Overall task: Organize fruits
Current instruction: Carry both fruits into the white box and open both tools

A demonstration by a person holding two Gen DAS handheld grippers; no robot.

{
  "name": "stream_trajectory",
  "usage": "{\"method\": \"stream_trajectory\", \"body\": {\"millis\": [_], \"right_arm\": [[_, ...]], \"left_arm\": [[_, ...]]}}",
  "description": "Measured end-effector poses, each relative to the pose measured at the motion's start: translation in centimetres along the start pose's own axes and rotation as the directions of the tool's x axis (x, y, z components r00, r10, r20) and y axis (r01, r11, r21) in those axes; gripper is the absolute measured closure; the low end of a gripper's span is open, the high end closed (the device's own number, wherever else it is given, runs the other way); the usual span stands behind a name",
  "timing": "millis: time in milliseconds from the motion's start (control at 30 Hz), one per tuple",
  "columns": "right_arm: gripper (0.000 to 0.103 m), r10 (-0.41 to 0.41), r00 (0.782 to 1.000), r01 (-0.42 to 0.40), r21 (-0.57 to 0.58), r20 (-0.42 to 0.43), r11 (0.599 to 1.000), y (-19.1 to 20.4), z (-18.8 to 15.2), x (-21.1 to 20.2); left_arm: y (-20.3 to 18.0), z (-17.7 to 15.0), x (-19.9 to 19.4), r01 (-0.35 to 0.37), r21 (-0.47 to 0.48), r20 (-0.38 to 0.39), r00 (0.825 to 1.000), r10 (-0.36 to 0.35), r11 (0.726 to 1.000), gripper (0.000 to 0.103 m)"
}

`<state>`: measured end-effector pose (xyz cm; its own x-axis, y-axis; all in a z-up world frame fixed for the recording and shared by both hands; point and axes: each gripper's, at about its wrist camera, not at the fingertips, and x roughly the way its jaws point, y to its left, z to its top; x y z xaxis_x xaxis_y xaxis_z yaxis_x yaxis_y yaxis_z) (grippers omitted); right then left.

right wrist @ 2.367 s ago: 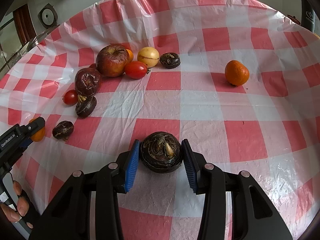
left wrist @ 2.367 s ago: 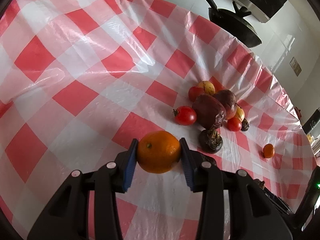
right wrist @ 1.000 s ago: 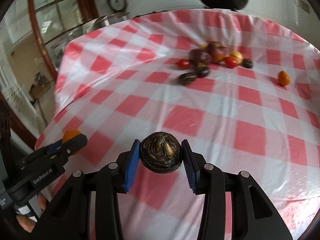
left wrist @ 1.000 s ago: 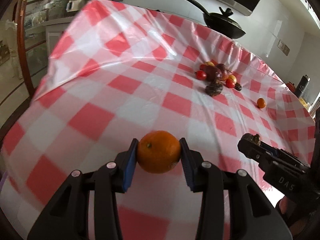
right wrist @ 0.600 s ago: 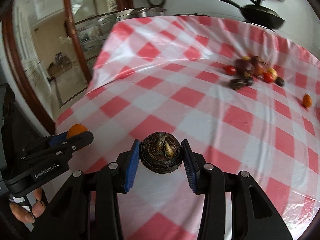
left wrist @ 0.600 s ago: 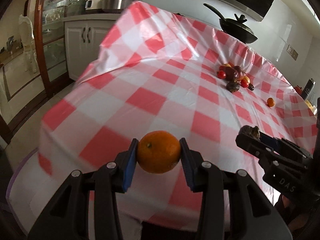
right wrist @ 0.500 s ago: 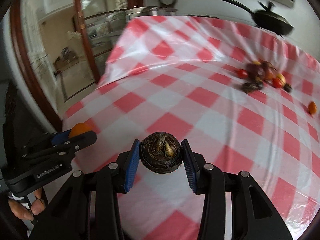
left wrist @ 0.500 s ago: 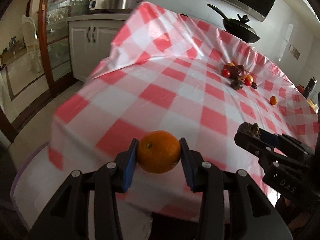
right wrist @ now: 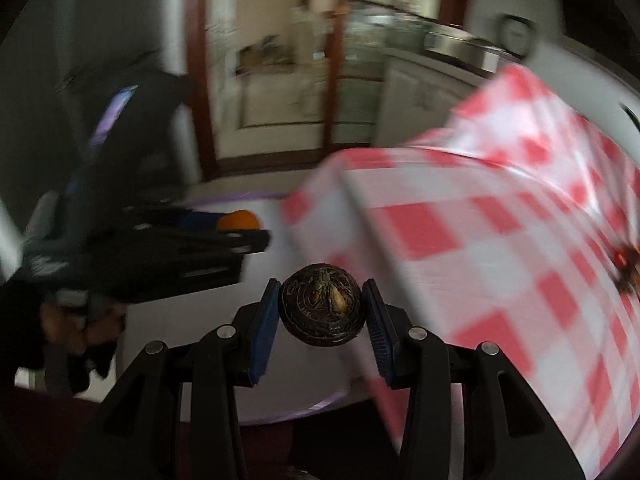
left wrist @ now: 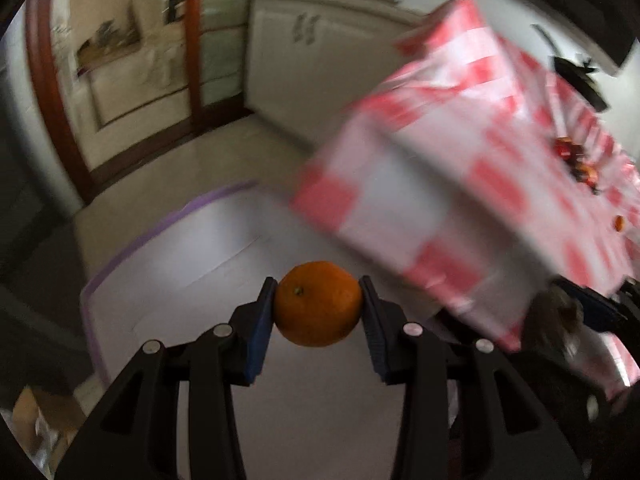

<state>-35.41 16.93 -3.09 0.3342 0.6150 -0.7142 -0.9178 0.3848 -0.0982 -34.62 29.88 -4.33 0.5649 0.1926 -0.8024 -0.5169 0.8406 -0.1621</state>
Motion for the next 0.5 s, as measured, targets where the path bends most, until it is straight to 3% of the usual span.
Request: {"method": "stream_trajectory", "body": {"millis": [200,500], "right_arm": [[0.061,0.084,0.986,-0.095,-0.073,-0.145,0.993,2.8,-1.0,6.0],[0.061,0.145,0.941,-0.17,-0.057,-0.305,0.984,3.1,-3.4,12.2]], "left_arm": [[4.0,-2.5,4.4,-0.099,-0.114,-0.124,0.989,0.084,0.989,0.061],[6.2,-4.2,6.8,-0.175,-0.148,-0.186,0.972,0.146,0.973,0.061]]}}
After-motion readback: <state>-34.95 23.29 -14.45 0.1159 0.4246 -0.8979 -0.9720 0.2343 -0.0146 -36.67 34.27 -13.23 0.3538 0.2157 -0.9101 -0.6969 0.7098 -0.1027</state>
